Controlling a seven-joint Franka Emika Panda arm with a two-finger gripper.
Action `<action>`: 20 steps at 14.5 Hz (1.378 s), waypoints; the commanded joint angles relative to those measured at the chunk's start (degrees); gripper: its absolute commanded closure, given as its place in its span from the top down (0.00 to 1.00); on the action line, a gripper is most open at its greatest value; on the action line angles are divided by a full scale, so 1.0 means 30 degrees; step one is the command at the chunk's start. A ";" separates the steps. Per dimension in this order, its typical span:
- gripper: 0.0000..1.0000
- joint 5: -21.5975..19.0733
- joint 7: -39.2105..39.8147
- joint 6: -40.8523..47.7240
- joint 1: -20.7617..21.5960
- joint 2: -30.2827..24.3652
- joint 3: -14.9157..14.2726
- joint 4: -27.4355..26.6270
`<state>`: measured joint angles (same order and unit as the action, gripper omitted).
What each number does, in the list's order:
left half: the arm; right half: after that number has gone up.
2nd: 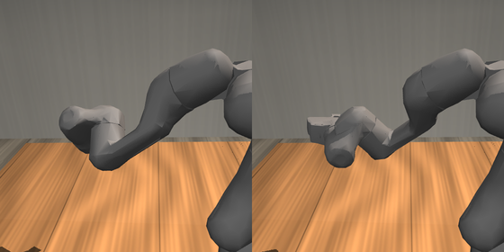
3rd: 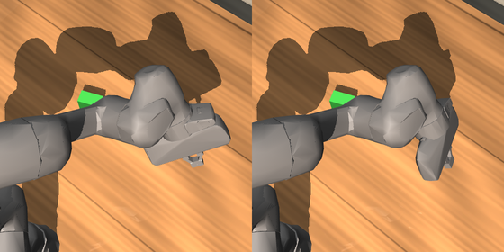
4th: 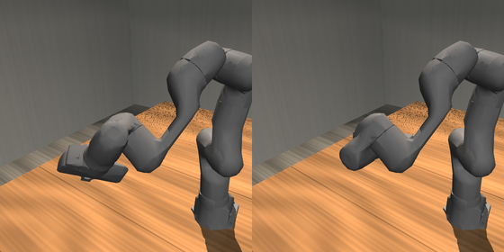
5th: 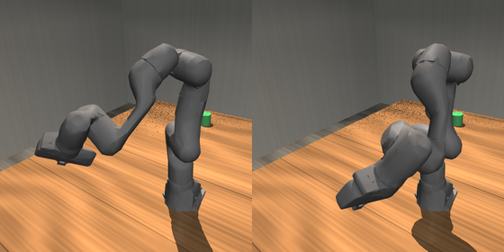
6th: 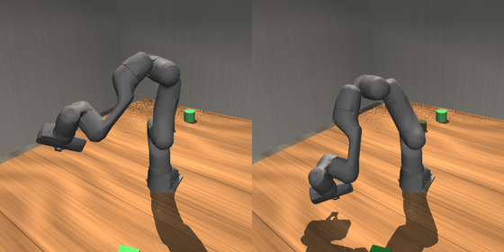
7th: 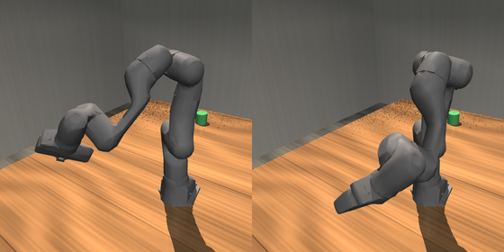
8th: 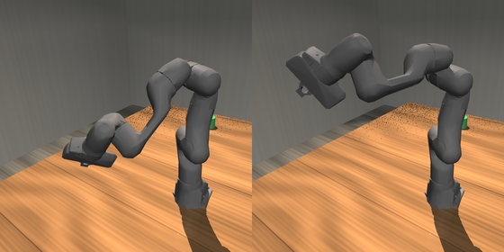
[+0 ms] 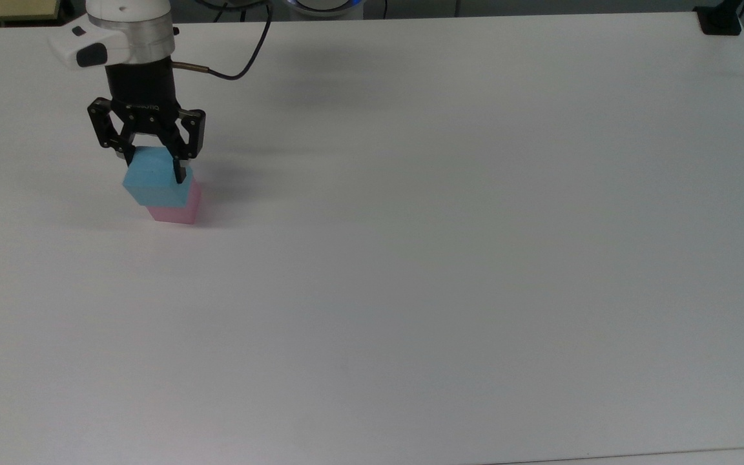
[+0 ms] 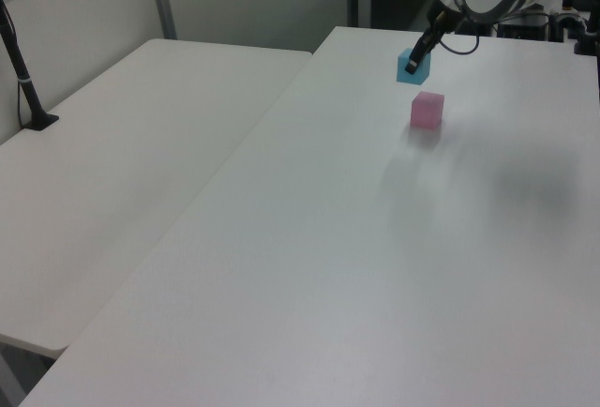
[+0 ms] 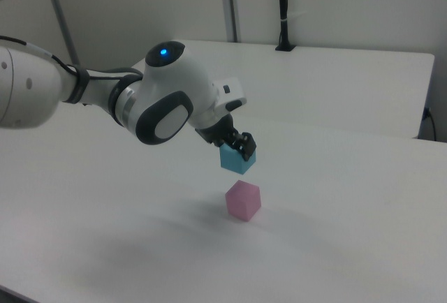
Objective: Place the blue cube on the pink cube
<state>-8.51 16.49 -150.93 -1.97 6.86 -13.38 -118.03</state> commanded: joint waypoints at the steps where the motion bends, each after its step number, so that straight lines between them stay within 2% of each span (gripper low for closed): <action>1: 0.09 -0.0385 0.1592 -0.0286 0.0129 -0.0559 -0.0111 -0.1494; 9: 0.17 -0.0297 0.1943 -0.1723 -0.0163 0.0203 -0.0140 -0.1847; 10: 0.23 -0.0297 0.2061 -0.1723 -0.0193 0.0232 -0.0141 -0.1876; 11: 0.36 -0.0297 0.2179 -0.1723 -0.0280 0.0232 -0.0199 -0.1963; 12: 0.44 -0.0297 0.2180 -0.1694 -0.0281 0.0203 -0.0228 -0.2051; 13: 0.78 -0.0297 0.2180 -0.1665 -0.0310 0.0174 -0.0257 -0.2081; 14: 0.98 -0.0297 0.2122 -0.1635 -0.0340 0.0174 -0.0287 -0.2081; 18: 1.00 -0.0297 0.1799 -0.0821 -0.0399 -0.0176 -0.0316 -0.1878; 19: 1.00 -0.0297 0.1509 0.0345 -0.0398 -0.0555 -0.0316 -0.1412; 20: 1.00 -0.0297 0.0201 0.3461 -0.0311 -0.0907 -0.0345 -0.0073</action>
<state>-8.51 21.03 -153.40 -3.46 7.91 -14.08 -122.36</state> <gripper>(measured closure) 0.000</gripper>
